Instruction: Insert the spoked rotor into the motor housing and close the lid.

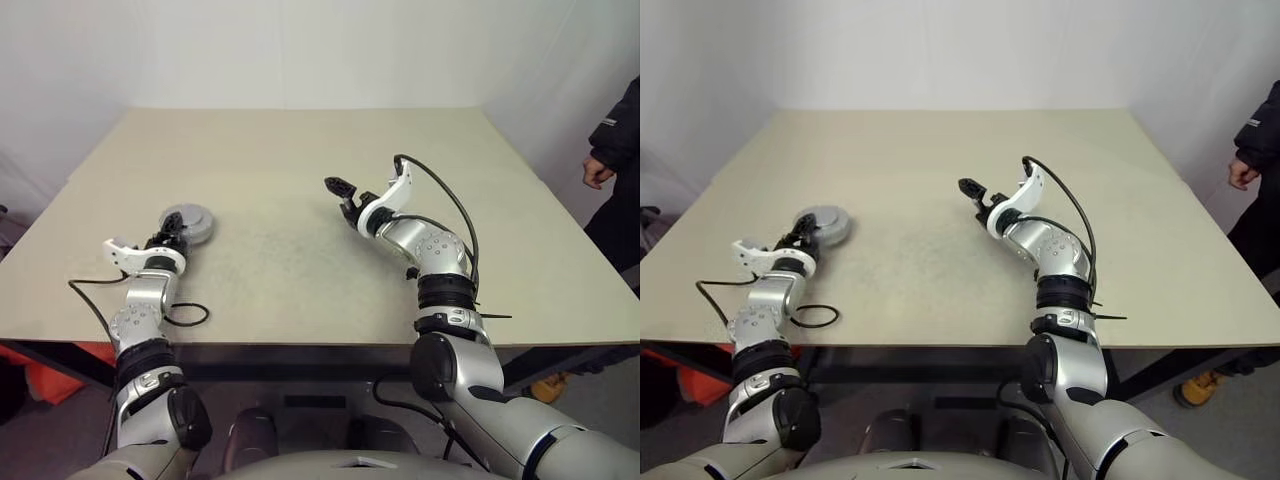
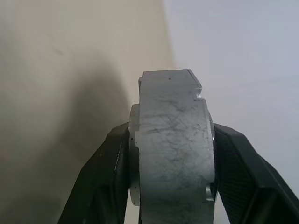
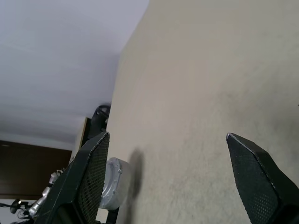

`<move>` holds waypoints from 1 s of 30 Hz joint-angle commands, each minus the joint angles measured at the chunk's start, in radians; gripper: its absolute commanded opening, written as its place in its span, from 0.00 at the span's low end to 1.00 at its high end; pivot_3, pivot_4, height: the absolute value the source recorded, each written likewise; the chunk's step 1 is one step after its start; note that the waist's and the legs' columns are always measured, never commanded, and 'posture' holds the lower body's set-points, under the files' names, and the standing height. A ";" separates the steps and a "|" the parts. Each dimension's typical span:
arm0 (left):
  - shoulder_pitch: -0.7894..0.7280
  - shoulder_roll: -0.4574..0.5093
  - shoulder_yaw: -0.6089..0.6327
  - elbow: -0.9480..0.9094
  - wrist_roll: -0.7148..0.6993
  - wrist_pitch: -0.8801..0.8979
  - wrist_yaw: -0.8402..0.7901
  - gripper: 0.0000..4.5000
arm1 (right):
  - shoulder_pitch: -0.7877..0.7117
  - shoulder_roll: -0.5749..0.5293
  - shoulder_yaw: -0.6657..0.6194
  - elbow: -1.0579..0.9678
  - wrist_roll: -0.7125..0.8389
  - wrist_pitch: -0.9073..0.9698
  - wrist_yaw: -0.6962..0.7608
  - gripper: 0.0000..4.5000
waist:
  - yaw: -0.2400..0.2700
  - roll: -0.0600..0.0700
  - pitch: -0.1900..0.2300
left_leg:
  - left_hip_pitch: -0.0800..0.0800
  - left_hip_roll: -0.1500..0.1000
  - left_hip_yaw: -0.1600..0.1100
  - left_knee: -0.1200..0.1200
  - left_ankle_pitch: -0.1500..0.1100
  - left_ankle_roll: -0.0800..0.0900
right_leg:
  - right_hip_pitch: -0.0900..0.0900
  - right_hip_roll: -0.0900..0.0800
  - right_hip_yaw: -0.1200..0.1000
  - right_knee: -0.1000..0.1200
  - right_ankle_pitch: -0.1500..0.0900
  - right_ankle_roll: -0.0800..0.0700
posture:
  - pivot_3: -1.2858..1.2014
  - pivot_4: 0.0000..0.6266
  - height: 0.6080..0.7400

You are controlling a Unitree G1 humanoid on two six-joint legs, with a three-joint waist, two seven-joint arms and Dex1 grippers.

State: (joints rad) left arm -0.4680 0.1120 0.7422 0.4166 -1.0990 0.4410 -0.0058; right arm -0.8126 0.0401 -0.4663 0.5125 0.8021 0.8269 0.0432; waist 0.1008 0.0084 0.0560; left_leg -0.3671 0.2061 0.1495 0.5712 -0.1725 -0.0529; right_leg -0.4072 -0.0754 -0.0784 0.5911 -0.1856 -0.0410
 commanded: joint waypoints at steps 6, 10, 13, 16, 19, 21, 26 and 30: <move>-0.001 0.034 0.012 -0.040 0.056 -0.083 0.038 0.49 | -0.041 0.001 0.018 0.017 0.003 -0.003 0.024 1.00 | 0.000 -0.001 0.000 | 0.000 0.000 0.000 0.001 0.000 0.000 | 0.000 0.000 0.000 0.000 -0.001 0.000 | 0.52 0.00 1.00; 0.005 0.057 0.025 -0.040 0.076 -0.099 0.062 0.84 | -0.049 0.001 0.021 0.037 -0.002 -0.004 0.029 1.00 | -0.001 -0.001 0.000 | 0.001 0.000 0.000 0.001 0.000 0.000 | 0.000 0.000 0.000 0.000 -0.001 -0.001 | 0.52 0.00 1.00; 0.004 0.083 0.036 -0.030 0.087 -0.117 0.072 0.99 | -0.060 -0.001 0.022 0.057 -0.008 -0.007 0.037 1.00 | -0.007 -0.001 0.000 | 0.003 0.000 0.000 0.001 0.000 0.000 | 0.001 0.000 0.000 0.001 -0.002 -0.002 | 0.52 0.00 1.00; -0.001 0.122 0.050 -0.017 0.105 -0.142 0.077 0.99 | -0.073 -0.007 0.027 0.087 -0.020 -0.009 0.048 1.00 | -0.007 -0.001 0.000 | 0.003 0.001 0.000 0.001 0.001 -0.001 | 0.001 0.001 0.000 0.001 -0.002 -0.002 | 0.52 0.00 1.00; -0.007 0.167 0.056 -0.001 0.135 -0.166 0.073 0.99 | -0.084 -0.014 0.037 0.111 -0.034 -0.008 0.066 1.00 | -0.004 -0.002 0.000 | 0.004 0.001 0.000 0.001 0.001 -0.001 | 0.001 0.000 0.000 0.002 -0.002 -0.002 | 0.52 0.00 1.00; -0.005 0.194 0.037 -0.003 0.174 -0.181 0.060 0.99 | -0.083 -0.019 0.060 0.107 -0.055 -0.017 0.088 1.00 | -0.003 -0.002 0.000 | 0.004 0.001 0.000 0.001 0.001 -0.001 | 0.001 0.000 0.000 0.002 -0.002 -0.002 | 0.52 0.00 1.00; 0.015 0.225 -0.112 -0.086 0.316 -0.192 -0.044 0.99 | -0.010 -0.059 0.251 -0.008 -0.256 -0.227 0.215 1.00 | 0.010 -0.002 0.000 | 0.003 0.001 0.000 0.002 0.001 -0.001 | 0.002 0.000 0.000 0.002 -0.002 -0.001 | 0.52 0.00 1.00; 0.067 0.242 -0.327 -0.231 0.456 -0.190 -0.198 0.99 | 0.040 -0.160 0.408 -0.020 -0.469 -0.451 0.295 1.00 | 0.024 -0.004 0.000 | 0.002 0.001 -0.001 0.004 0.000 -0.001 | 0.003 -0.002 0.000 0.002 -0.001 0.000 | 0.52 0.00 1.00</move>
State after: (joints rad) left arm -0.4054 0.3275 0.4987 0.2911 -0.6983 0.2582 -0.1248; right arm -0.7726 -0.0821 -0.1015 0.5315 0.4132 0.4784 0.2956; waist 0.1246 0.0047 0.0556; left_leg -0.3650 0.2071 0.1490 0.5754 -0.1721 -0.0534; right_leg -0.4044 -0.0781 -0.0782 0.5927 -0.1866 -0.0412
